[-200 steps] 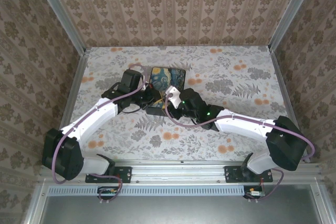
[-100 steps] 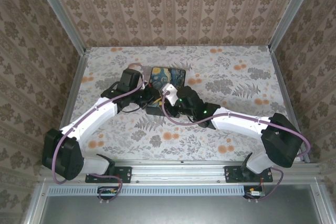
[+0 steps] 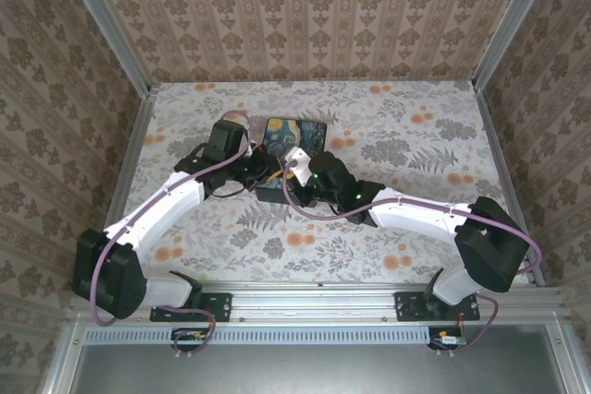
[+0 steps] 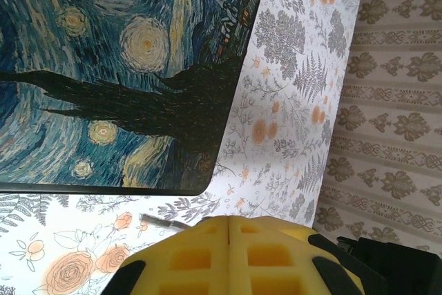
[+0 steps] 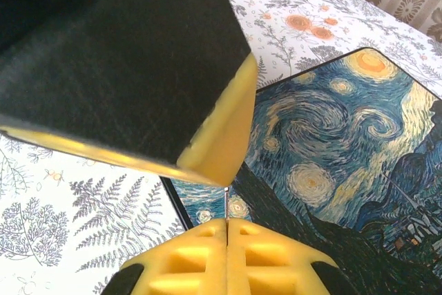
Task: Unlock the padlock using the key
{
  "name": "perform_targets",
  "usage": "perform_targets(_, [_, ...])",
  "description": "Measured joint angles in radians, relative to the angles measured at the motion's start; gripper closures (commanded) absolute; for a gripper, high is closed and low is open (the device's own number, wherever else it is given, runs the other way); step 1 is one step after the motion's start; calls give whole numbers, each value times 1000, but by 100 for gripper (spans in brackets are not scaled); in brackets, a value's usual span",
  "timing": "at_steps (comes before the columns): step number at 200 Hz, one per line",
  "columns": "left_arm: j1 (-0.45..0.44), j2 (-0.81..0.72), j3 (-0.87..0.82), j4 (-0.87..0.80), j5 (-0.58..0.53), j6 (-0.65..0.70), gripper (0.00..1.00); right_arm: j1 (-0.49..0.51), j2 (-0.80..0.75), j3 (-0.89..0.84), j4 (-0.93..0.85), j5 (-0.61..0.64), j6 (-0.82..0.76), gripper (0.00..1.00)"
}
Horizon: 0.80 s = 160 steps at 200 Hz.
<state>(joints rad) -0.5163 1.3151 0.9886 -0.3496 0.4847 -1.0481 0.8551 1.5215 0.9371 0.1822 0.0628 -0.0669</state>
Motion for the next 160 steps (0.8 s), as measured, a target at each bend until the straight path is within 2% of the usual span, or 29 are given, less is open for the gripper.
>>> perform_targets(23, [0,-6,-2,5,-2,-7,91,-4,0,0,0,-20,11,100])
perform_targets(39, [2,-11,-9,5,-4,-6,74,-13,0,0,1,-53,25,100])
perform_targets(50, [7,-15,-13,4,-4,-9,69,-25,-1,-1,2,-87,40,100])
perform_targets(70, [24,-19,-13,-3,-8,15,67,-76,-16,-19,10,-188,87,100])
perform_targets(104, [52,-27,2,-25,17,203,67,-199,-50,-38,13,-409,184,100])
perform_targets(135, [52,-27,39,0,134,415,67,-278,-64,-39,28,-631,277,100])
perform_targets(160, [52,-27,39,37,237,536,67,-323,-72,-43,51,-795,351,100])
